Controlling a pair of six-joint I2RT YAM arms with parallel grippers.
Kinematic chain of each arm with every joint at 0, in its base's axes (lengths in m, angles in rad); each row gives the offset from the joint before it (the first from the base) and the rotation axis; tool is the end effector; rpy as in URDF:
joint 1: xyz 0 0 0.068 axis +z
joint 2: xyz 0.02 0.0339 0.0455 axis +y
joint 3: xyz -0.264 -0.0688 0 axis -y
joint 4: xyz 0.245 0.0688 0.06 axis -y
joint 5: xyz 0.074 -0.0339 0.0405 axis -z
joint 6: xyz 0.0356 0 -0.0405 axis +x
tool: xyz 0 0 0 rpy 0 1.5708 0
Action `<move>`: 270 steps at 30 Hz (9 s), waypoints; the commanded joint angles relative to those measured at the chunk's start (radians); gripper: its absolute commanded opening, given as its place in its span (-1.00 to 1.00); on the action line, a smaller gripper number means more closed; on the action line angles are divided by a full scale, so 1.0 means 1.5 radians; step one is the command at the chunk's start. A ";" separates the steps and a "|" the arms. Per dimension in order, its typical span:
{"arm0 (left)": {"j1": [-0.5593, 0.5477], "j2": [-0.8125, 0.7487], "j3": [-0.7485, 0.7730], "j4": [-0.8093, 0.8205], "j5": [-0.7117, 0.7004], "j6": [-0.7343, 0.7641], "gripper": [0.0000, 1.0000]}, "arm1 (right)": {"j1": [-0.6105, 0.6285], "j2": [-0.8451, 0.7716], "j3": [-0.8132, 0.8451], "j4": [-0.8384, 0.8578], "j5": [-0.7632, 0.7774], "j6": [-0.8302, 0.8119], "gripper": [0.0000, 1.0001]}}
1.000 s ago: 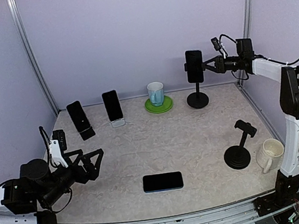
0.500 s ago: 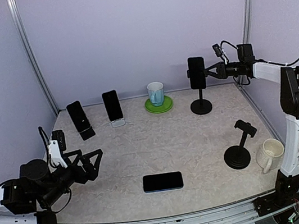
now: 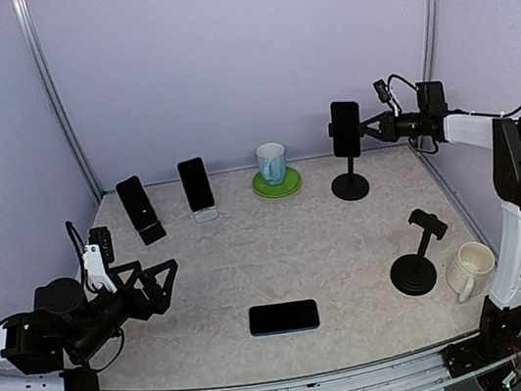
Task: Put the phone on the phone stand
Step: Move the phone stand with the phone to the center of the board, then pick up the phone stand at the center of the board, then place the phone stand at the center of the board, then pick up the phone at the center of the board.
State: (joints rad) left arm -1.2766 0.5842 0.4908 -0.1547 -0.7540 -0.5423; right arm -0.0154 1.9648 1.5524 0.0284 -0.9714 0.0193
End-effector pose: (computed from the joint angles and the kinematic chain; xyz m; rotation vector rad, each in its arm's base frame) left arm 0.0657 -0.1329 0.2714 0.1224 1.7905 -0.6363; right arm 0.4575 0.0224 0.2788 -0.6021 1.7886 0.9409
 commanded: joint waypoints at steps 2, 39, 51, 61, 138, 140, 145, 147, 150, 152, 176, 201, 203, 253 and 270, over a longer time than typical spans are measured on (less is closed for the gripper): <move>-0.004 -0.018 0.005 0.002 -0.013 -0.009 0.97 | -0.006 -0.053 -0.015 0.066 0.025 -0.008 -0.45; -0.004 0.057 -0.022 0.097 0.032 0.001 0.98 | 0.019 -0.510 -0.409 0.094 0.250 0.119 0.78; -0.005 0.092 -0.027 0.133 0.050 0.010 0.98 | 0.052 -0.731 -0.526 0.011 0.338 0.162 0.77; -0.006 0.086 -0.038 0.147 0.059 0.008 0.98 | 0.054 -0.822 -0.545 -0.178 0.321 0.203 0.75; 0.046 0.189 -0.057 0.259 0.122 0.024 0.98 | 0.105 -0.969 -0.540 -0.448 0.330 0.227 -0.86; 0.046 0.188 -0.059 0.261 0.121 0.023 0.98 | 0.105 -0.951 -0.529 -0.429 0.322 0.220 -0.89; 0.046 0.192 -0.063 0.270 0.128 0.020 0.98 | 0.106 -0.905 -0.524 -0.324 0.282 0.247 -0.97; 0.046 0.194 -0.062 0.268 0.129 0.018 0.98 | 0.110 -0.880 -0.519 -0.279 0.275 0.258 -0.99; 0.045 0.193 -0.062 0.266 0.131 0.016 0.98 | 0.131 -0.834 -0.493 -0.234 0.283 0.257 -1.00; 0.045 0.192 -0.063 0.266 0.131 0.014 0.98 | 0.163 -0.795 -0.477 -0.206 0.302 0.253 -1.00; 0.034 0.207 -0.074 0.254 0.124 -0.005 0.98 | 0.408 -0.390 -0.307 -0.013 0.414 0.091 -1.00; 0.035 0.215 -0.074 0.265 0.128 -0.005 0.98 | 0.408 -0.478 -0.382 -0.194 0.516 0.060 -1.00; 0.035 0.215 -0.074 0.266 0.130 -0.005 0.98 | 0.408 -0.480 -0.385 -0.200 0.522 0.057 -1.00; 0.029 0.202 -0.085 0.263 0.115 -0.030 0.98 | 0.678 -0.464 -0.296 -0.298 0.525 -0.135 0.75; 0.022 0.155 -0.101 0.235 0.084 -0.061 0.98 | 0.728 -0.279 -0.346 -0.245 0.479 -0.174 0.93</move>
State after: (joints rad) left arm -1.2377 0.8230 0.3538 0.2123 -0.6113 -0.6239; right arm 1.0660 1.4925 1.0576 -0.3763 -0.2176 -0.2203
